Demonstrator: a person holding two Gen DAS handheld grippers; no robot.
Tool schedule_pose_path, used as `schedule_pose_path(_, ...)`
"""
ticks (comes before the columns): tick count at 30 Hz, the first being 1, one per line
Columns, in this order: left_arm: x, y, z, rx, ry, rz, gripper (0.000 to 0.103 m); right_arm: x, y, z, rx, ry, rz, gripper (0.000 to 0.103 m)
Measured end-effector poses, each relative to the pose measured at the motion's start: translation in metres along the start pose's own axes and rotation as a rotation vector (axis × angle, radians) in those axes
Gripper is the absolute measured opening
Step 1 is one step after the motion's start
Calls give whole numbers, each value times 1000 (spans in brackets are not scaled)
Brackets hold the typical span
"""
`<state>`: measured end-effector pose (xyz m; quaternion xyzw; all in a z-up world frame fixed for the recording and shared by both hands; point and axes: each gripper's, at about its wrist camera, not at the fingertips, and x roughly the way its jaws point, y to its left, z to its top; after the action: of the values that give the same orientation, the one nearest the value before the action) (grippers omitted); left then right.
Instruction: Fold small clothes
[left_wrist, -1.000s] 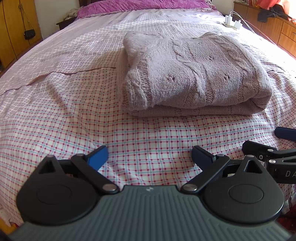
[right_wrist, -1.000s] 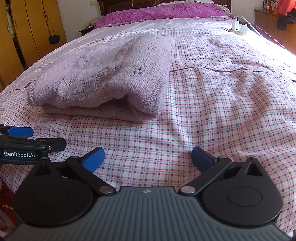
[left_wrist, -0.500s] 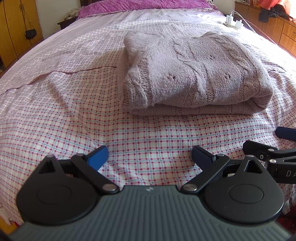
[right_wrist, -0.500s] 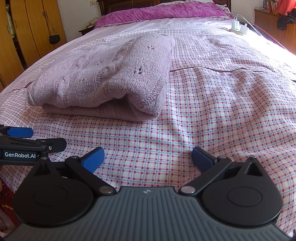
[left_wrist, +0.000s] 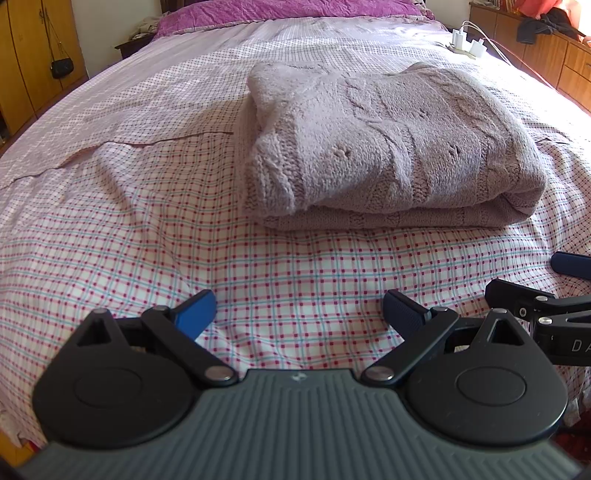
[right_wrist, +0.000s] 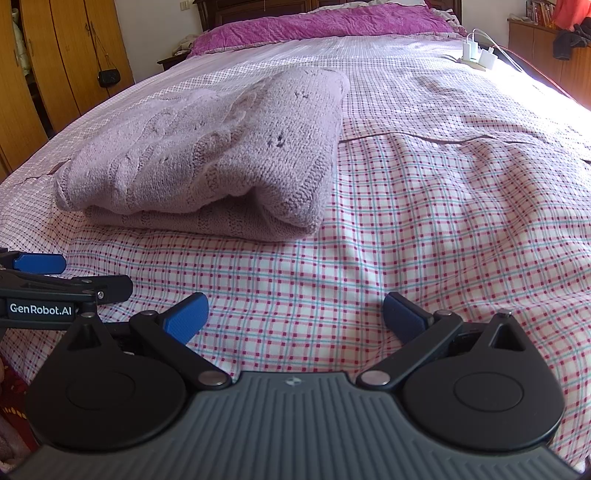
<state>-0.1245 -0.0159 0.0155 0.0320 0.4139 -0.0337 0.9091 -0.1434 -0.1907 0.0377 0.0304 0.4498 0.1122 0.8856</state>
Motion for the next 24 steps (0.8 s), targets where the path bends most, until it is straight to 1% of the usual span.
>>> schedule_pose_path(24,2,0,-1,8,-1,6,99,1,0,-2,-9,-4,-3,103)
